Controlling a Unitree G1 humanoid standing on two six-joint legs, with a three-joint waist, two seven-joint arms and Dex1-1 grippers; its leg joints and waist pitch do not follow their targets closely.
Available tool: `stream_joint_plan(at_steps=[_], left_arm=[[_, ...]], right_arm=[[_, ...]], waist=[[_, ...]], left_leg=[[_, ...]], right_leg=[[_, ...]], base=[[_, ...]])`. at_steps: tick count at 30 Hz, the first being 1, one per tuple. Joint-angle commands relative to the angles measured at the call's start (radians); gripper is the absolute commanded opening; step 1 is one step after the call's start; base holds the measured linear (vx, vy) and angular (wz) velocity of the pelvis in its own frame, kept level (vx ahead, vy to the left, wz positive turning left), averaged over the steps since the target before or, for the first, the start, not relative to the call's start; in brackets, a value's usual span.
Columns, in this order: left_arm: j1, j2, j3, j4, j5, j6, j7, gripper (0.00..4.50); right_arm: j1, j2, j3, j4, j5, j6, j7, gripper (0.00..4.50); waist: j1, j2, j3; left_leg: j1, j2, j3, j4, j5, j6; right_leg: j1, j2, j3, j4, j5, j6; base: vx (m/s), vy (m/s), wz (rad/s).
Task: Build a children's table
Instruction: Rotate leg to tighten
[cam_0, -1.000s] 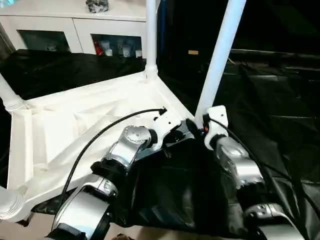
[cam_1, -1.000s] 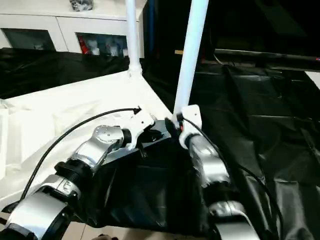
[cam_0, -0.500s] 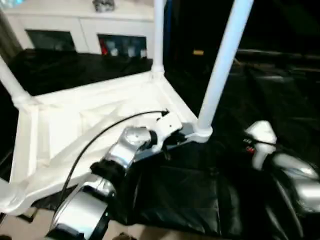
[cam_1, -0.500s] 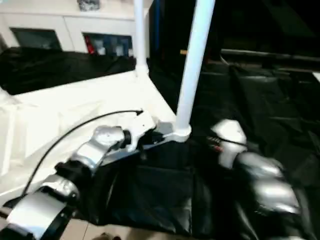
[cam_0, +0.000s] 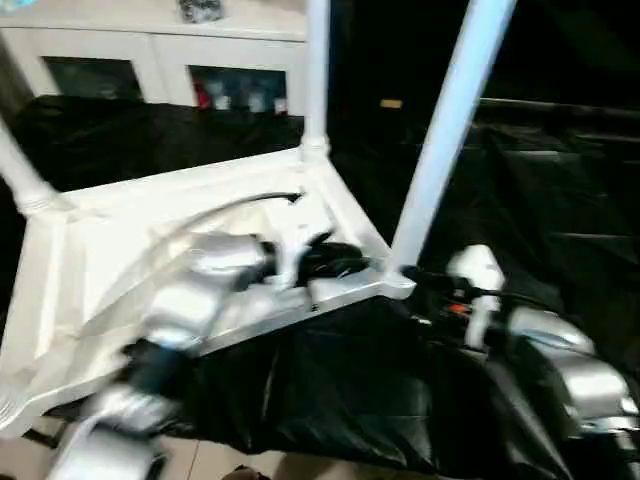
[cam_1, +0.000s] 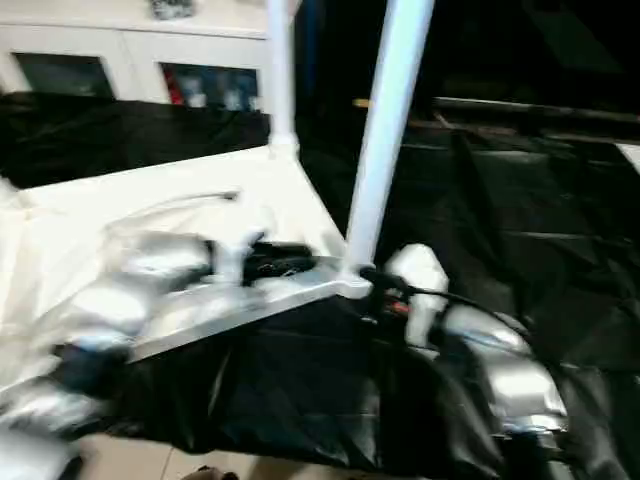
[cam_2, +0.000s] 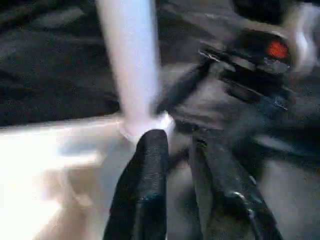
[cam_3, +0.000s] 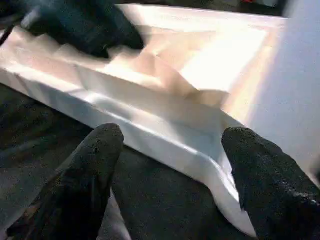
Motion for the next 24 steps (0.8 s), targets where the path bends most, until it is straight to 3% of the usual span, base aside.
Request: stream_joint_plan(at_steps=[1,3,5,6,7,9,14,16,19,21,22,24], left_arm=[[0.034,0.059,0.018,-0.115,-0.029,0.095,-0.03,1.3],[0.075,0.108,0.028,-0.187,-0.045,0.149,-0.032,1.43],[0.127,0.144,0.044,-0.238,-0.055,0.182,-0.026,1.61],[0.157,0.161,0.053,-0.262,-0.054,0.201,-0.017,1.7],[0.183,0.176,0.059,-0.283,-0.053,0.217,-0.009,1.76],[0.207,0.188,0.065,-0.299,-0.051,0.229,-0.003,1.87],[0.318,0.25,0.079,-0.382,-0.054,0.311,0.037,2.29],[0.341,0.273,0.071,-0.388,-0.034,0.32,0.057,2.5],[0.363,0.292,0.064,-0.382,-0.01,0.321,0.078,2.67],[0.37,0.297,0.061,-0.378,-0.002,0.319,0.09,2.73],[0.372,0.295,0.06,-0.374,0.003,0.316,0.1,2.98],[0.371,0.295,0.054,-0.362,0.015,0.308,0.118,3.04]], right_arm=[[-0.022,0.012,0.018,0.006,-0.002,0.008,-0.009,3.58],[-0.037,0.033,0.024,0.021,-0.005,0.006,-0.024,3.58],[-0.06,0.071,0.021,0.051,-0.018,-0.01,-0.072,3.58],[-0.079,0.098,0.014,0.078,-0.028,-0.013,-0.115,3.58],[-0.093,0.121,0.009,0.1,-0.036,-0.02,-0.148,3.58],[-0.108,0.142,0.004,0.122,-0.044,-0.023,-0.183,3.58],[-0.174,0.247,0.006,0.226,-0.073,-0.019,-0.324,3.58],[-0.206,0.287,-0.008,0.281,-0.083,-0.031,-0.394,3.58],[-0.262,0.346,-0.044,0.378,-0.102,-0.09,-0.529,3.58],[-0.302,0.377,-0.075,0.442,-0.109,-0.119,-0.626,3.58],[-0.322,0.389,-0.094,0.471,-0.104,-0.126,-0.666,3.58],[-0.348,0.401,-0.121,0.513,-0.1,-0.144,-0.728,3.58]], waist=[[0.002,-0.007,-0.063],[0.002,-0.004,-0.062],[0.003,-0.003,-0.058],[0.005,0.004,-0.06],[-0.001,0.0,-0.057],[0.0,0.002,-0.059],[-0.005,0.004,-0.059],[-0.008,0.0,-0.057],[-0.012,0.006,-0.057],[-0.014,0.003,-0.057],[-0.015,0.006,-0.057],[-0.013,0.006,-0.059]], left_leg=[[0.015,0.039,-0.012,-0.077,-0.274,0.034],[0.023,0.037,-0.009,-0.076,-0.289,0.023],[0.023,0.035,-0.008,-0.079,-0.306,0.011],[0.028,0.036,-0.009,-0.079,-0.311,0.002],[0.019,0.033,-0.01,-0.083,-0.315,-0.007],[0.028,0.033,-0.009,-0.08,-0.333,-0.019],[0.028,0.031,-0.011,-0.084,-0.356,-0.036],[0.026,0.029,-0.012,-0.085,-0.362,-0.038],[0.03,0.029,-0.014,-0.085,-0.387,-0.056],[0.031,0.028,-0.015,-0.085,-0.395,-0.064],[0.034,0.028,-0.015,-0.085,-0.403,-0.068],[0.035,0.028,-0.014,-0.085,-0.406,-0.072]], right_leg=[[0.041,-0.048,0.038,-0.068,-0.348,-0.196],[0.034,-0.044,0.04,-0.073,-0.347,-0.194],[0.032,-0.041,0.04,-0.074,-0.355,-0.189],[0.029,-0.043,0.042,-0.072,-0.351,-0.191],[0.034,-0.041,0.041,-0.071,-0.358,-0.188],[0.028,-0.042,0.043,-0.073,-0.366,-0.181],[0.027,-0.039,0.044,-0.071,-0.369,-0.171],[0.027,-0.039,0.044,-0.073,-0.382,-0.165],[0.02,-0.041,0.045,-0.074,-0.409,-0.154],[0.019,-0.041,0.045,-0.073,-0.41,-0.149],[0.018,-0.038,0.045,-0.072,-0.402,-0.144],[0.017,-0.038,0.047,-0.07,-0.382,-0.139]], base=[[0.0,0.0,0.0],[0.0,0.0,0.0],[0.0,0.0,0.0],[0.0,0.0,0.0],[0.0,0.0,0.0],[0.0,0.0,0.0],[0.0,0.0,0.0],[0.0,0.0,0.0],[0.0,0.0,0.0],[0.0,0.0,0.0],[0.0,0.0,0.0],[0.0,0.0,0.0]])
